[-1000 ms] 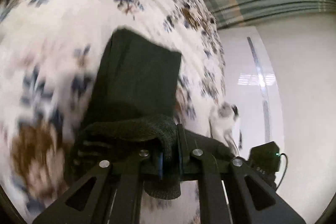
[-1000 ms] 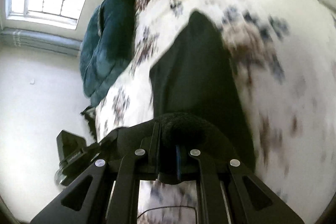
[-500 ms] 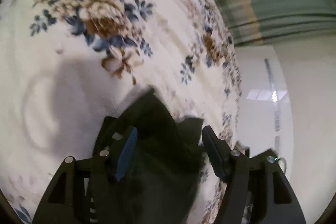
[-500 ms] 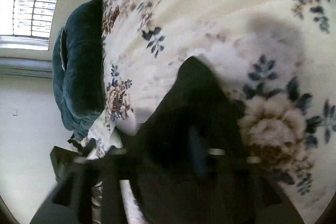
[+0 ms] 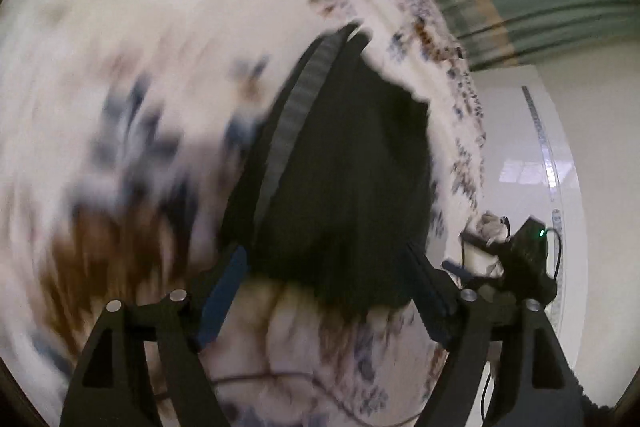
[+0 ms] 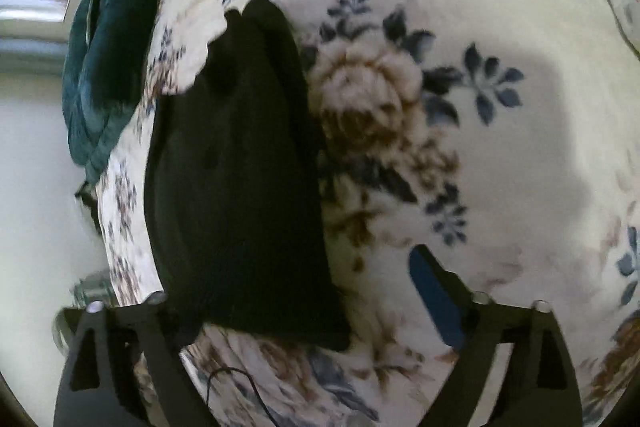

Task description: Fold small clothes

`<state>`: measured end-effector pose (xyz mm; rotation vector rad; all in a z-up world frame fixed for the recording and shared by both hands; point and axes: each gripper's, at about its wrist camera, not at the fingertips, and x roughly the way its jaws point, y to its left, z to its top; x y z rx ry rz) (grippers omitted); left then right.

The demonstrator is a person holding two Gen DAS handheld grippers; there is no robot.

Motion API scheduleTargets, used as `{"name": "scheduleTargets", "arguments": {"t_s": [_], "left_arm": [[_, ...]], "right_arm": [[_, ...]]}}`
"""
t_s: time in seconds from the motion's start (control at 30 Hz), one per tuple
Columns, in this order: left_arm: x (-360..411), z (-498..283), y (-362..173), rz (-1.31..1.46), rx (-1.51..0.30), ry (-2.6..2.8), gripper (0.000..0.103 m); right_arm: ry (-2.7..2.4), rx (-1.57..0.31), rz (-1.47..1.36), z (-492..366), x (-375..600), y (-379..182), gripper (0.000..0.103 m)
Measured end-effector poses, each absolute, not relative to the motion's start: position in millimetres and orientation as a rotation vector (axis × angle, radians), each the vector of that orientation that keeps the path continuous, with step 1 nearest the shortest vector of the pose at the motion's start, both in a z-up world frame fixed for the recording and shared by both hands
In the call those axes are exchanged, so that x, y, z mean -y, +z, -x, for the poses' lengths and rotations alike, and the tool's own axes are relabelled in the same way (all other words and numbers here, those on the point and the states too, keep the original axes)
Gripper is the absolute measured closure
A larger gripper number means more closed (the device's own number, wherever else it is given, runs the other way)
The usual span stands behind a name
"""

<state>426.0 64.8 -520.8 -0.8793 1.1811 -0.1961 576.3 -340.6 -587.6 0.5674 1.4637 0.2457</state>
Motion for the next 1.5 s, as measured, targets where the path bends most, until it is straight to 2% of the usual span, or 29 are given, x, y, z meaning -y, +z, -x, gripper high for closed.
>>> {"name": "scheduleTargets", "arguments": {"t_s": [0.17,0.43,0.5,0.57,0.7,0.73,0.77,0.8,0.83,0.87,1.0,1.13,1.37,1.43,1.5], "left_arm": [[-43,-397,-568,1.164,-1.159,-0.177,0.024],[-22,-443,-610,1.342,-1.022,-0.073,0.023],[-22,-452,-610,1.347,-0.998,-0.038,0.013],[-19,-460,-605,1.334,-0.989,-0.016,0.009],[-20,-468,-604,1.354,-0.957,0.053,0.01],[-24,-469,-603,1.371,-0.941,0.07,0.017],[-27,-469,-602,1.368,-0.941,0.078,0.043],[-30,-471,-600,1.353,-0.945,0.074,0.061],[-33,-473,-599,1.345,-0.942,0.062,0.063],[-36,-475,-596,1.338,-0.945,0.045,0.067],[-45,-489,-583,1.291,-0.994,-0.057,0.07],[-65,-504,-560,1.187,-1.053,-0.166,0.071],[-89,-487,-530,0.991,-1.273,-0.399,0.071],[-85,-469,-538,0.918,-1.362,-0.432,0.07],[-80,-445,-555,0.856,-1.444,-0.424,0.061]], "right_arm": [[0.375,-1.514,-0.512,-609,334,-613,0.0],[0.547,-1.527,-0.707,-694,317,-668,0.0],[0.595,-1.541,-0.712,-713,308,-676,0.0],[0.633,-1.532,-0.72,-730,299,-678,0.0],[0.681,-1.527,-0.74,-754,280,-683,0.0],[0.683,-1.524,-0.732,-757,275,-682,0.0],[0.679,-1.51,-0.722,-757,272,-681,0.002],[0.678,-1.488,-0.715,-754,271,-679,0.019],[0.652,-1.468,-0.666,-750,272,-676,0.04],[0.605,-1.464,-0.616,-745,275,-673,0.08],[0.523,-1.384,-0.67,-715,292,-654,0.085],[0.434,-1.362,-0.782,-669,313,-635,0.086],[0.301,-1.374,-0.861,-491,309,-584,0.086],[0.253,-1.395,-0.855,-436,299,-575,0.086],[0.222,-1.444,-0.839,-391,290,-585,0.085]]}}
